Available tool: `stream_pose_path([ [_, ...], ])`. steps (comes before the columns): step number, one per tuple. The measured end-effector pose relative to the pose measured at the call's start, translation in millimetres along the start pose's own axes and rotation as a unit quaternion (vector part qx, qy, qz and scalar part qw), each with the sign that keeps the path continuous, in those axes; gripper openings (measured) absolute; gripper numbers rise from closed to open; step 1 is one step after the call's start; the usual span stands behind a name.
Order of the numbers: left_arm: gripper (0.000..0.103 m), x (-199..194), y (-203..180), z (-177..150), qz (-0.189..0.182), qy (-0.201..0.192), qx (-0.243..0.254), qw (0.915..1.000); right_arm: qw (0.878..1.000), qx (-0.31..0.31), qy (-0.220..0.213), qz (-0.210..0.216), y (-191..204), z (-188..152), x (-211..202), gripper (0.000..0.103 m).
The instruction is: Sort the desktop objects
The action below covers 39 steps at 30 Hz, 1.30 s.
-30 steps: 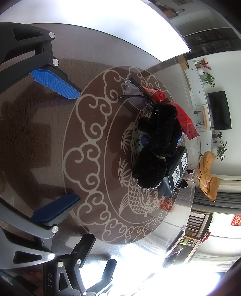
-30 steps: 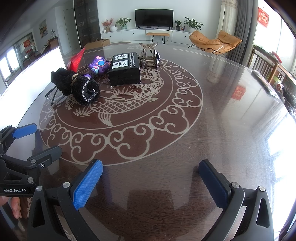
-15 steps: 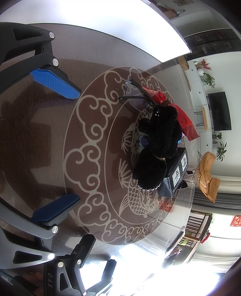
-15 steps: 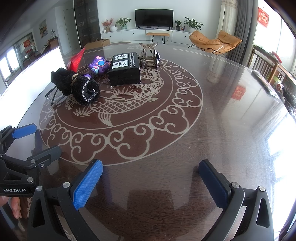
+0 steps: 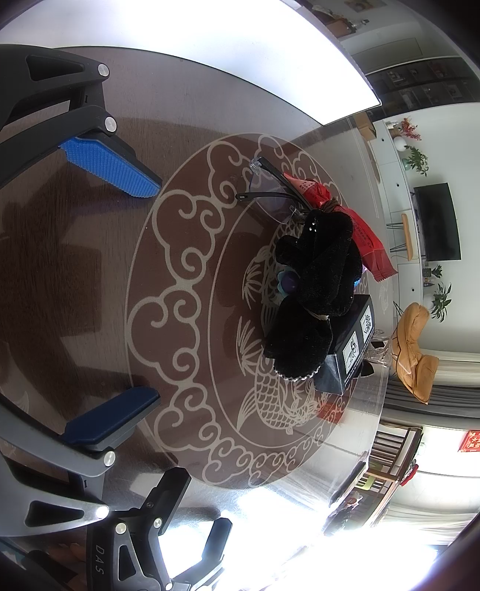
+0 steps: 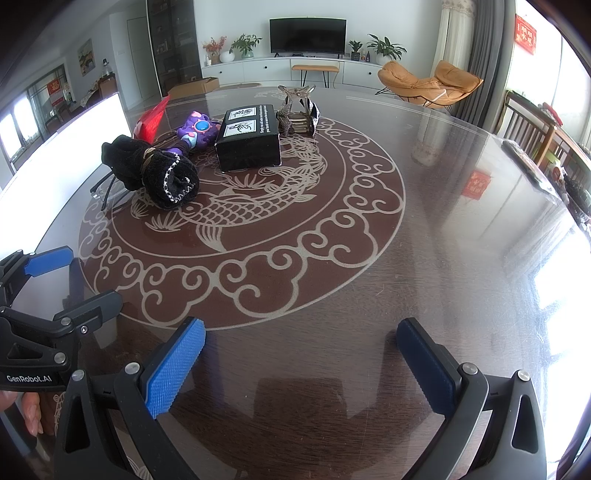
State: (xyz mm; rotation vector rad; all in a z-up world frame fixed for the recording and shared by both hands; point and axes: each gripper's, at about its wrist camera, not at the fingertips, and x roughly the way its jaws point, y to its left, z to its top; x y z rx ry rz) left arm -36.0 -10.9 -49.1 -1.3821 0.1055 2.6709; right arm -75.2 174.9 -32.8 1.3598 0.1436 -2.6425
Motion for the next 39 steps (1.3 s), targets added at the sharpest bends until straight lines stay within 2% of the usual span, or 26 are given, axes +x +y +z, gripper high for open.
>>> stream_pose_path([
  [8,0.103,-0.3,-0.2,-0.5,0.000,0.000,-0.001,1.0000,1.000,0.000,0.000,0.000,-0.4,0.1,-0.1,0.103],
  [10,0.103,-2.3,7.8,-2.3,0.010,0.000,-0.019,0.9998,1.000,0.000,0.000,0.000,-0.3,0.1,0.0,0.103],
  [14,0.103,-7.1,44.5,-3.6,-0.018,-0.015,-0.077,0.9967,1.000,0.000,0.000,0.000,-0.3,0.0,0.0,0.103],
  [19,0.103,8.4,59.9,14.5,-0.013,0.003,-0.024,0.9996,1.000,0.000,0.000,0.000,0.6,0.7,1.0,0.103],
  [23,0.103,27.0,72.3,43.9,-0.009,0.006,0.000,0.9999,1.000,0.000,0.000,0.000,2.5,1.6,2.5,0.103],
  [26,0.103,48.6,76.4,70.0,-0.018,0.023,0.023,0.9993,1.000,0.000,0.000,0.000,2.6,1.6,2.5,0.103],
  [29,0.102,61.9,80.1,91.1,-0.016,0.021,0.027,0.9993,1.000,0.000,0.000,0.000,1.7,1.8,2.3,0.103],
  [30,0.089,62.5,81.3,95.7,-0.016,0.011,0.026,0.9995,1.000,0.000,0.000,0.000,2.3,1.7,2.4,0.103],
  [31,0.063,61.4,81.2,99.4,-0.017,0.001,0.028,0.9995,1.000,0.000,0.000,0.000,2.2,1.7,2.4,0.103],
  [32,0.051,59.9,81.3,102.4,-0.015,-0.003,0.027,0.9995,1.000,0.000,0.000,0.000,1.7,1.9,2.3,0.103],
  [33,0.030,58.8,82.3,104.0,-0.018,-0.002,0.022,0.9996,1.000,0.000,0.000,0.000,2.7,1.5,2.5,0.103],
  [34,0.023,57.6,83.4,103.8,-0.024,-0.002,0.017,0.9996,1.000,0.000,0.000,0.000,2.1,1.7,2.4,0.103],
  [39,0.015,32.6,75.1,70.6,-0.004,-0.007,0.031,0.9995,1.000,0.000,0.000,0.000,1.4,2.0,2.3,0.103],
])
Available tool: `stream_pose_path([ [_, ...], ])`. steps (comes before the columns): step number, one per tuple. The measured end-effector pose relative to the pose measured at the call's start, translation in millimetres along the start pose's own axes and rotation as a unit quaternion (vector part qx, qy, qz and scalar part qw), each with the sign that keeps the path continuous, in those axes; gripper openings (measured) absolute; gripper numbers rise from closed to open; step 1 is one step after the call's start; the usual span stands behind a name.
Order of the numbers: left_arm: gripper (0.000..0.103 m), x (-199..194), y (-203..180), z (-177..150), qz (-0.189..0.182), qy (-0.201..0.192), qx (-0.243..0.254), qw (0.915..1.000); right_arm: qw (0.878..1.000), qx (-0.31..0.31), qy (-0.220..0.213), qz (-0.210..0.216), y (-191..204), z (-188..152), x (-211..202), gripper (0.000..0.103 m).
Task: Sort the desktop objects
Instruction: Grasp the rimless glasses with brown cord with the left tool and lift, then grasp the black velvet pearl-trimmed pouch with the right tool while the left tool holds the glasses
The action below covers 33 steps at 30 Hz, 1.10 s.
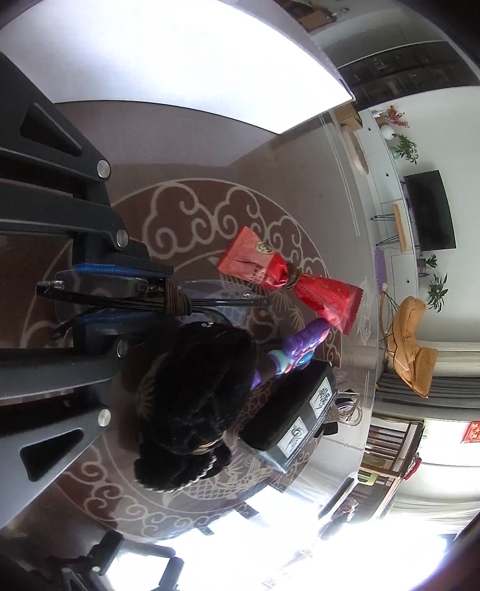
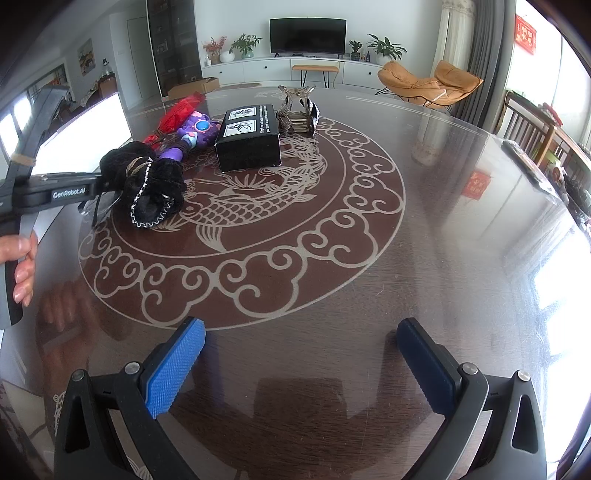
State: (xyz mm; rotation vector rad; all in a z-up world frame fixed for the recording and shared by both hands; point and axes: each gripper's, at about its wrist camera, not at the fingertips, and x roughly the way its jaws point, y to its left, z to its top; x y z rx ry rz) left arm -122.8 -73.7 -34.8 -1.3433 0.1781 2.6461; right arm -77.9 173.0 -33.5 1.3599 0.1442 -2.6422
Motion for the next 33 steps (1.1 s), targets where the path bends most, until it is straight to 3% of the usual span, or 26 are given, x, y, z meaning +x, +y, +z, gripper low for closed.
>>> stream_pose_path([
  [5,0.015,-40.3,-0.7,-56.5,0.002,0.008,-0.052,0.9986,1.000,0.000,0.000,0.000,-0.1,0.0,0.1,0.103],
  [7,0.023,-48.1,-1.5,-71.1,0.004,0.007,-0.057,0.9983,1.000,0.000,0.000,0.000,0.5,-0.2,0.2,0.103],
  [8,0.030,-49.0,-6.5,-72.2,0.001,0.004,-0.052,0.9986,1.000,0.000,0.000,0.000,-0.1,0.0,0.1,0.103],
  [10,0.083,-45.7,-9.3,-70.7,0.014,0.005,-0.034,0.9993,1.000,0.000,0.000,0.000,1.0,-0.3,0.3,0.103],
  [11,0.091,-44.2,-11.0,-69.1,0.022,0.002,-0.025,0.9994,1.000,0.000,0.000,0.000,-0.1,0.0,0.1,0.103],
  [13,0.094,-35.7,-13.8,-66.8,0.018,0.006,-0.009,0.9998,1.000,0.000,0.000,0.000,-0.1,-0.1,0.1,0.103],
  [15,0.095,-29.7,-10.3,-64.0,0.000,0.011,-0.023,0.9997,1.000,0.000,0.000,0.000,0.9,-0.4,0.3,0.103],
  [18,0.103,-26.5,-10.5,-62.8,0.002,0.015,-0.026,0.9996,1.000,0.000,0.000,0.000,0.8,-0.5,0.3,0.103],
  [33,0.103,-26.6,-13.1,-67.3,0.002,0.014,-0.029,0.9995,1.000,0.000,0.000,0.000,-0.5,0.1,0.2,0.103],
])
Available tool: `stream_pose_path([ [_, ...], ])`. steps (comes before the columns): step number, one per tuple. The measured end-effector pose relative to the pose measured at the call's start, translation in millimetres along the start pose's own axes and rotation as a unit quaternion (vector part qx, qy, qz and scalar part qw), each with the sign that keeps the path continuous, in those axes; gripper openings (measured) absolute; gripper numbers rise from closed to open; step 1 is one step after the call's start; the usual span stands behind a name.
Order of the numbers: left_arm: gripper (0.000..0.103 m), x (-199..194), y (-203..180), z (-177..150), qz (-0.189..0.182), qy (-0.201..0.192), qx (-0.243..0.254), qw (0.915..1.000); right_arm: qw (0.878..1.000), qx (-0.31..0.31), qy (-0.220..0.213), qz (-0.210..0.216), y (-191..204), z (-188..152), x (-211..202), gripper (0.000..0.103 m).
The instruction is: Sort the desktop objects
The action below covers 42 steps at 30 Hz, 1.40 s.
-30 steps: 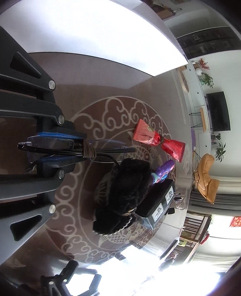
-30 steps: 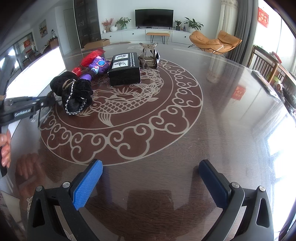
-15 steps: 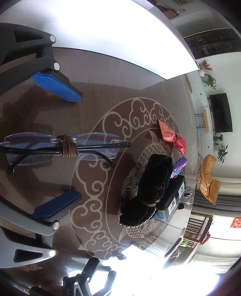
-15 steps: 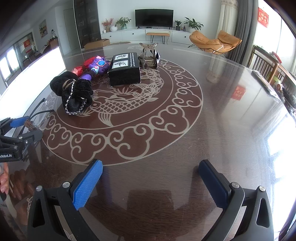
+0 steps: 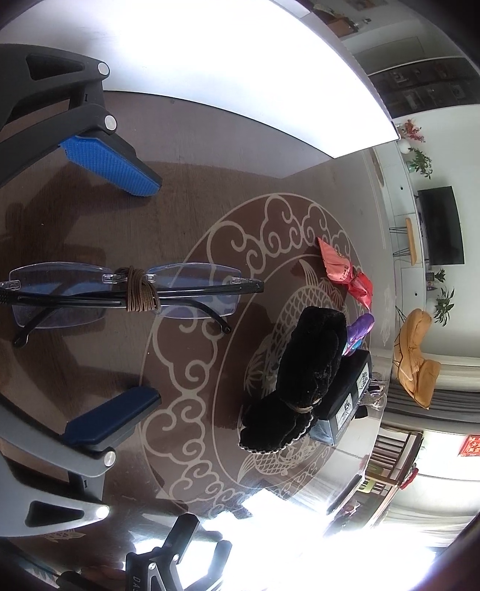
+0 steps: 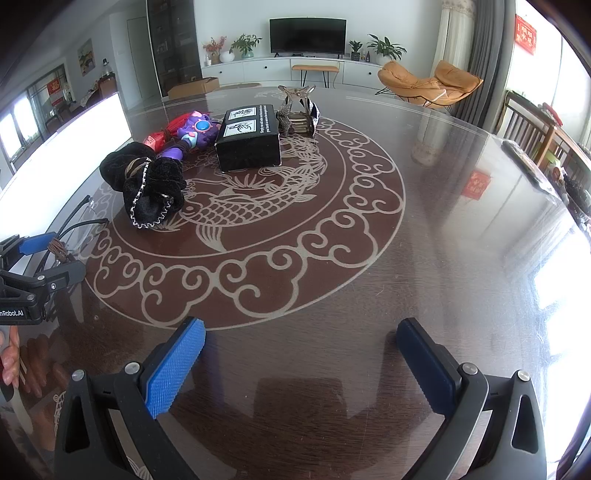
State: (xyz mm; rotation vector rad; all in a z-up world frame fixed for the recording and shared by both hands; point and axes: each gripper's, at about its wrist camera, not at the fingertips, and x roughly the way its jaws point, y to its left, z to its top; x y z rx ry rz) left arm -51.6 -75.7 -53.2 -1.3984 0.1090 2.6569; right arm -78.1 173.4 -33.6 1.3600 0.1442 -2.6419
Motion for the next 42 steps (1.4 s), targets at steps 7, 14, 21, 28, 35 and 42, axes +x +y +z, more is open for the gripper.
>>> stream_pose_path([
  [7,0.103,-2.3,0.3,-0.2,0.002,-0.001,-0.002,1.0000,1.000,0.000,0.000,0.000,0.7,-0.2,0.2,0.103],
  [14,0.103,-2.2,0.2,-0.3,0.002,-0.001,-0.003,1.0000,0.998,-0.027,0.027,0.058,15.6,25.7,0.5,0.103],
  [21,0.103,-1.8,0.3,-0.2,0.002,-0.001,-0.002,1.0000,0.980,-0.186,0.010,0.067,108.4,99.2,3.4,0.103],
  [28,0.103,-1.6,0.3,-0.3,0.002,-0.001,-0.002,1.0000,0.973,-0.215,0.065,0.053,142.7,120.5,53.9,0.040],
  [35,0.103,-1.4,0.3,-0.3,0.002,-0.001,-0.003,1.0000,0.993,-0.099,0.057,0.031,86.7,90.0,21.3,0.039],
  [42,0.103,-1.1,0.4,-0.2,0.002,-0.001,-0.003,1.0000,0.994,-0.071,0.047,-0.072,33.9,30.4,-16.1,0.053],
])
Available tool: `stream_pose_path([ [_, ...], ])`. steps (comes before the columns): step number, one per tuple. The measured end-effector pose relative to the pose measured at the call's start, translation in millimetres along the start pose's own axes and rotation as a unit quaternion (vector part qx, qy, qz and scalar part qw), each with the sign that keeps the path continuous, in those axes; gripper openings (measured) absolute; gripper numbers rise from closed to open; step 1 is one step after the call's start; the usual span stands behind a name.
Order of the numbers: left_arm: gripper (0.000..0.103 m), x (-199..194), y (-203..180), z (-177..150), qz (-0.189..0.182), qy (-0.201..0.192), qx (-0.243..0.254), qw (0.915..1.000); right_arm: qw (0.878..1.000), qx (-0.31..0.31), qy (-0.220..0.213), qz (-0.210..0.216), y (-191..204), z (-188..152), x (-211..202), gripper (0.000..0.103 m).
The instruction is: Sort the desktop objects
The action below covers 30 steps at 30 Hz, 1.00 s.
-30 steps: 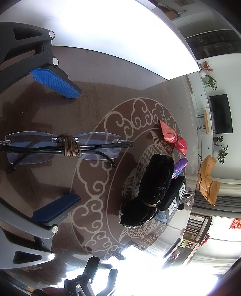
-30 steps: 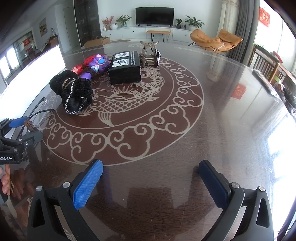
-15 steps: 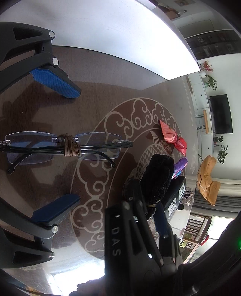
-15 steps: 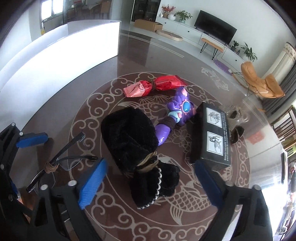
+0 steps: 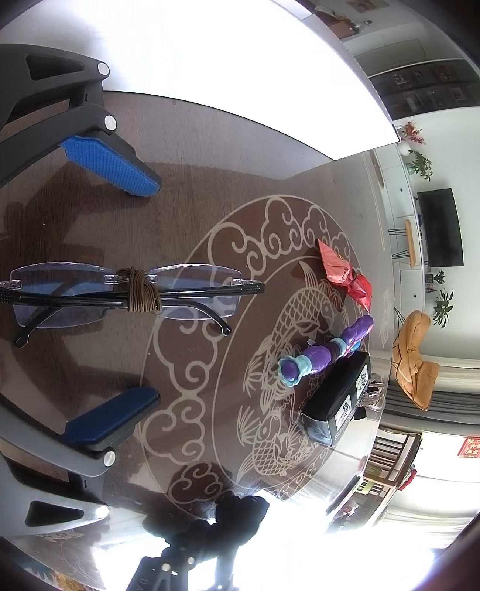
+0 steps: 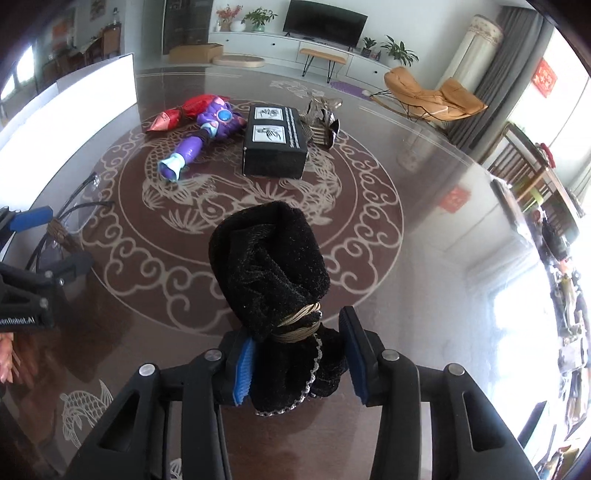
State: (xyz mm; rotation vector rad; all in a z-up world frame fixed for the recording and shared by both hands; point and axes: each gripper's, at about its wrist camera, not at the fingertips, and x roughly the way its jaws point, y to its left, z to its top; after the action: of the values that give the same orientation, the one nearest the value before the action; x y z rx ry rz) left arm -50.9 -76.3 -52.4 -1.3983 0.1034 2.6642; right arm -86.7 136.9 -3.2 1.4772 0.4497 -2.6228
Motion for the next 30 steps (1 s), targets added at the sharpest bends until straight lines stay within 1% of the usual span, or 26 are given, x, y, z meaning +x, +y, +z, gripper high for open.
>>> stream_pose_path([
  [1,0.103,0.0,0.1,-0.1,0.000,0.000,0.000,1.0000,1.000,0.009,-0.001,0.009,-4.1,-6.1,4.2,0.069],
  [3,0.103,0.2,0.2,0.0,0.000,0.000,0.000,1.0000,0.999,0.023,-0.013,0.027,-10.6,-15.4,10.7,0.082],
  [4,0.103,0.2,0.2,0.0,0.000,0.000,0.001,1.0000,0.999,0.029,-0.028,0.036,-13.3,-18.0,11.0,0.084],
  [5,0.103,0.2,0.2,0.0,0.000,0.000,0.001,1.0000,0.998,0.032,-0.033,0.044,-15.3,-18.9,13.2,0.085],
  [9,0.103,0.2,0.0,0.0,0.000,0.000,0.001,1.0000,0.994,0.072,-0.032,0.077,-22.8,-21.5,22.7,0.100],
  [10,0.103,0.0,0.0,0.0,0.000,0.000,0.001,1.0000,0.994,0.074,-0.039,0.077,-22.8,-21.7,25.1,0.103],
  [13,0.103,-0.5,-0.1,0.4,0.000,-0.001,0.001,1.0000,0.994,0.070,-0.047,0.073,-18.1,-25.0,25.7,0.103],
  [30,0.103,-0.2,0.1,0.8,0.000,-0.001,0.001,1.0000,0.994,0.069,-0.048,0.073,-14.1,-24.7,26.1,0.103],
])
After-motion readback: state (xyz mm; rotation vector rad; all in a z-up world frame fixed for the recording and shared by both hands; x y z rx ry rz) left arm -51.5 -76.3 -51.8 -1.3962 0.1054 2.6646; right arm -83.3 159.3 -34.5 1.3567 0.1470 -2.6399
